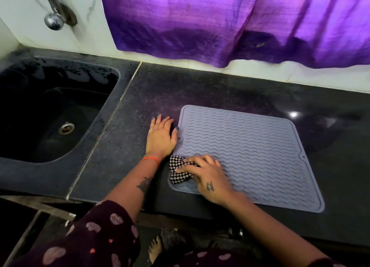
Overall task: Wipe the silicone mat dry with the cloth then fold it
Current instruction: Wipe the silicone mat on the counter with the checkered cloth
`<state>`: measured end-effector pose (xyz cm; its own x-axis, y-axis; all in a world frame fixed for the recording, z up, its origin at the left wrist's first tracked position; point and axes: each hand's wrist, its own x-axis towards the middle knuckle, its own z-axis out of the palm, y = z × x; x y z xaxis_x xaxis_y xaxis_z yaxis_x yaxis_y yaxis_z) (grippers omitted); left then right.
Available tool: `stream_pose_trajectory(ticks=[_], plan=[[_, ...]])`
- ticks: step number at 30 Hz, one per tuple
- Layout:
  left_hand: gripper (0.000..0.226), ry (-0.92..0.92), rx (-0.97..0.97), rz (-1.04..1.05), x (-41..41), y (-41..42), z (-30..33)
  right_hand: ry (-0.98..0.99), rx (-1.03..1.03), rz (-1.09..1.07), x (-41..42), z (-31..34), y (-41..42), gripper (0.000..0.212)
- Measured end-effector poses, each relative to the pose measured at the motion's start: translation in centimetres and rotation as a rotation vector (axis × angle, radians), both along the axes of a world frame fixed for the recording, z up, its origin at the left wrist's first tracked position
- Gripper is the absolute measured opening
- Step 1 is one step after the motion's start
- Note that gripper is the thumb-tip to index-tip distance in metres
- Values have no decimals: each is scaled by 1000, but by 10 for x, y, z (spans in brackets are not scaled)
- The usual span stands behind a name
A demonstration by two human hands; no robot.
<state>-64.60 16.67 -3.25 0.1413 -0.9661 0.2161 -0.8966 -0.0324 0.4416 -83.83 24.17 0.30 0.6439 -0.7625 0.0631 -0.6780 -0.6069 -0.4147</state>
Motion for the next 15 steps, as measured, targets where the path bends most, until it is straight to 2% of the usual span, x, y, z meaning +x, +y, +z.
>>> stream_pose_trajectory(ticks=[4, 6, 8, 9, 10, 12, 15], plan=[[59, -6, -6, -4, 0, 2, 0, 30, 129, 56, -2, 13, -15, 46], [59, -9, 0, -5, 0, 2, 1, -186, 393, -17, -7, 24, -22, 40], [60, -14, 10, -13, 0, 2, 1, -546, 676, -182, -13, 33, -24, 38], [61, -20, 17, -14, 1, 1, 1, -676, 746, -273, -16, 33, -26, 36], [62, -28, 24, -14, 1, 0, 1, -725, 779, -334, -17, 33, -27, 34], [63, -43, 39, -14, 1, -1, 0, -603, 698, -331, -16, 30, -28, 27], [65, -49, 46, -17, 1, -2, -1, -280, 384, -121, -3, 17, -21, 34]])
